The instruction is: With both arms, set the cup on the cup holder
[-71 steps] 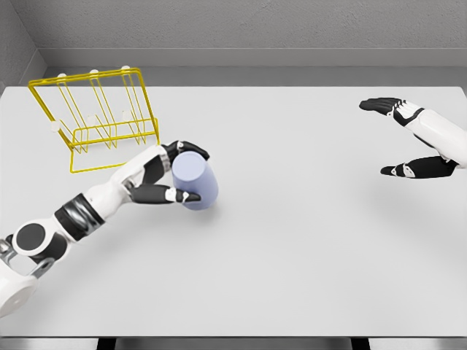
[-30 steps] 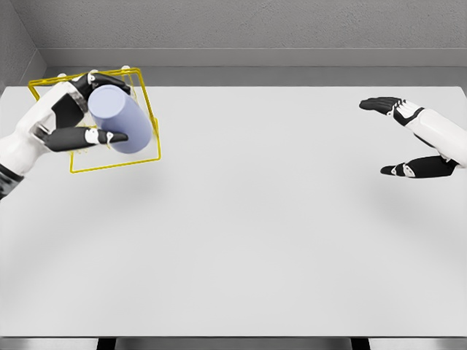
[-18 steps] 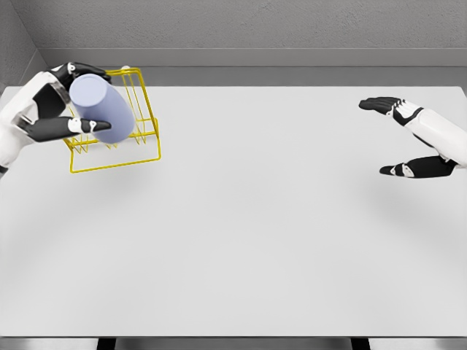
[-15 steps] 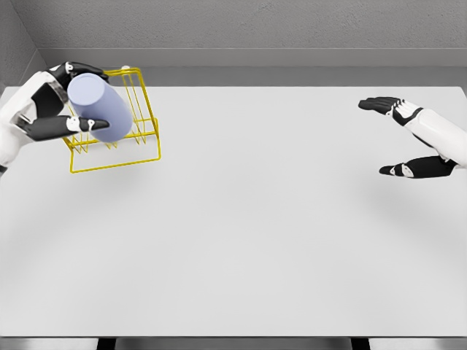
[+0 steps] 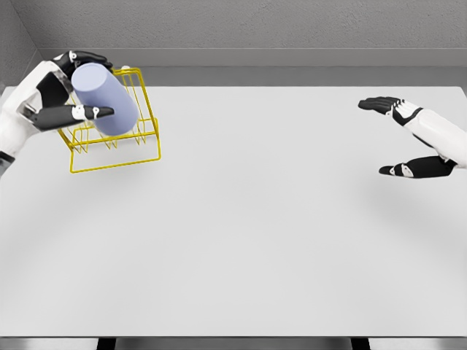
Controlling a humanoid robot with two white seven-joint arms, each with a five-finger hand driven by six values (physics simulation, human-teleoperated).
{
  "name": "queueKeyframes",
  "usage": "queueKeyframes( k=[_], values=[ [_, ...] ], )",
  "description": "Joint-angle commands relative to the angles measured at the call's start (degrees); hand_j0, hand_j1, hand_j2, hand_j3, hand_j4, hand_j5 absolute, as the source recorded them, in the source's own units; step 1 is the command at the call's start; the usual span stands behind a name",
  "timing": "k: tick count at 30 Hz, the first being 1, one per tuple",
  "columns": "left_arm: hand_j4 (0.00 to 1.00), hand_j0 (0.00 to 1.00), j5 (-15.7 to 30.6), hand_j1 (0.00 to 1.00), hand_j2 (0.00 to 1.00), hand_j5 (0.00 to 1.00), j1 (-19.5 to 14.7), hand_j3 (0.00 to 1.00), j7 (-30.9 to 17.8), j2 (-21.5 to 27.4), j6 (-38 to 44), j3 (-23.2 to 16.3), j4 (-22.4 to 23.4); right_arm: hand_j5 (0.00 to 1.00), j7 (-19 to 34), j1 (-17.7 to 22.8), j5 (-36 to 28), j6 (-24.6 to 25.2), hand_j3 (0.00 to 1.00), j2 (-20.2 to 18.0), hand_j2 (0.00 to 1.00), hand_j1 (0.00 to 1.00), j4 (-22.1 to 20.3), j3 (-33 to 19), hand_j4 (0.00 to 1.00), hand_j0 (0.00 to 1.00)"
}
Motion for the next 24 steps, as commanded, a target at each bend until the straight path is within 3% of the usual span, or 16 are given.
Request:
queueKeyframes(
  k=[1, 3, 24],
  values=[
    [0.62, 0.62, 0.1, 0.62, 0.62, 0.62, -0.2, 0.62, 0.0, -1.0, 0.0, -1.0, 1.4, 1.00, 0.0, 0.0, -0.5, 0.2, 1.00, 0.0, 1.00, 1.00, 0.0, 0.0, 1.00, 1.00],
    [0.63, 0.63, 0.1, 0.63, 0.63, 0.63, -1.8, 0.63, -0.1, -1.9, 0.0, -2.5, 2.5, 1.00, 0.0, -0.1, -0.5, 0.2, 1.00, 0.0, 1.00, 1.00, 0.1, 0.0, 1.00, 1.00],
    [0.65, 0.65, -0.1, 0.65, 0.65, 0.65, -2.4, 0.65, -0.1, -2.8, 0.2, -3.0, 4.3, 1.00, 0.0, 0.0, -0.5, 0.2, 1.00, 0.0, 1.00, 1.00, 0.0, 0.0, 1.00, 1.00]
  ],
)
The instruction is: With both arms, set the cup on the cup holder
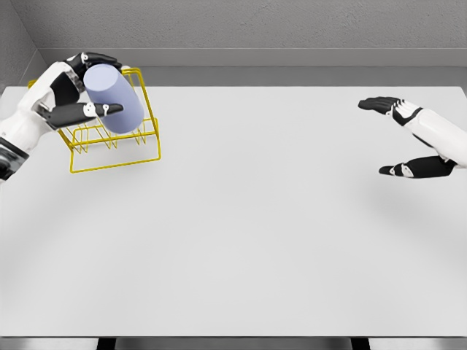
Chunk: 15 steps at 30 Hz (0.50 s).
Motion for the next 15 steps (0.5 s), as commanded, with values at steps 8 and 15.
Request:
queueKeyframes(
  k=[8, 15],
  values=[
    [1.00, 1.00, -1.4, 1.00, 1.00, 1.00, -0.4, 1.00, 0.1, 0.0, 0.1, -0.3, 0.2, 1.00, 0.0, 0.1, -0.5, 0.2, 1.00, 0.0, 1.00, 1.00, 0.0, 0.0, 1.00, 1.00],
    [1.00, 1.00, -1.5, 1.00, 1.00, 1.00, -0.6, 1.00, 0.2, -0.2, -0.1, -0.3, 0.8, 1.00, 0.0, 0.0, -0.5, 0.2, 1.00, 0.0, 1.00, 1.00, 0.0, 0.0, 1.00, 1.00]
  ],
)
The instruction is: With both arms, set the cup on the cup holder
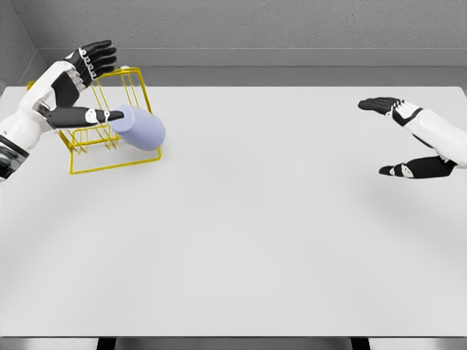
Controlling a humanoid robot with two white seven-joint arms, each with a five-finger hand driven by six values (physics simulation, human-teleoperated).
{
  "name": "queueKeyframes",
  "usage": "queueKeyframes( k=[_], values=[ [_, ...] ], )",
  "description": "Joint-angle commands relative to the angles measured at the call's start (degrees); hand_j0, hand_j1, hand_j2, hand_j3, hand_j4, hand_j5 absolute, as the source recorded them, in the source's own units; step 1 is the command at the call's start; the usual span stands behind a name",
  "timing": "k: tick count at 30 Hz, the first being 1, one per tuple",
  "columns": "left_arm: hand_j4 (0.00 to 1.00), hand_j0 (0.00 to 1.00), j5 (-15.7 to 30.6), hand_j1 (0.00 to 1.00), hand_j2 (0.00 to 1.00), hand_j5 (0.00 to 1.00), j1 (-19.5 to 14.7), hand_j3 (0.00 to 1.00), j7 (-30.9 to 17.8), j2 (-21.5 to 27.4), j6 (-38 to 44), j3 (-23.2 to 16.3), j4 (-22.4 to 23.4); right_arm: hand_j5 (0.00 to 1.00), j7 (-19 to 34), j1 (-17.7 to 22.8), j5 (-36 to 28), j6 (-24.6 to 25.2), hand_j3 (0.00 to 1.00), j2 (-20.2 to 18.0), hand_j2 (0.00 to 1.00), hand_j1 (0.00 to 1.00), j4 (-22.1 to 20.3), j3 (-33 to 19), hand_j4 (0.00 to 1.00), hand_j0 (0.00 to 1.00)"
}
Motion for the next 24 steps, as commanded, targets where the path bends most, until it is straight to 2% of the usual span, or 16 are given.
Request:
queueKeyframes(
  k=[1, 9, 13, 17, 19, 24],
  values=[
    [1.00, 1.00, 0.1, 1.00, 1.00, 1.00, 0.0, 1.00, 0.0, 0.0, -0.2, 0.0, 0.0, 1.00, 0.0, 0.0, -0.5, 0.2, 1.00, 0.0, 1.00, 1.00, 0.0, 0.0, 1.00, 1.00],
    [1.00, 1.00, 0.0, 1.00, 1.00, 1.00, -0.1, 1.00, 0.0, 0.3, -1.4, 0.2, -1.0, 1.00, 0.0, 0.0, -0.5, 0.2, 1.00, 0.0, 1.00, 1.00, 0.0, 0.0, 1.00, 1.00],
    [1.00, 1.00, 0.0, 1.00, 1.00, 1.00, 0.2, 1.00, 0.0, 1.3, -10.2, 0.1, -1.4, 1.00, 0.0, 0.0, -0.5, 0.2, 1.00, 0.0, 1.00, 1.00, 0.0, 0.0, 1.00, 1.00],
    [1.00, 1.00, 0.1, 1.00, 1.00, 1.00, 0.6, 1.00, 0.0, 3.1, -15.1, 0.2, -1.5, 1.00, 0.0, 0.0, -0.5, 0.2, 1.00, 0.0, 1.00, 1.00, 0.0, 0.0, 1.00, 1.00],
    [1.00, 1.00, 0.1, 1.00, 1.00, 1.00, 1.4, 1.00, 0.0, 4.9, -16.8, 0.3, -1.9, 1.00, 0.0, 0.0, -0.5, 0.2, 1.00, 0.0, 1.00, 1.00, 0.0, 0.0, 1.00, 1.00],
    [1.00, 1.00, 0.1, 1.00, 1.00, 1.00, 6.9, 1.00, 0.0, 8.5, -19.6, 0.4, -3.8, 1.00, 0.0, 0.0, -0.5, 0.2, 1.00, 0.0, 1.00, 1.00, 0.0, 0.0, 1.00, 1.00]
  ],
)
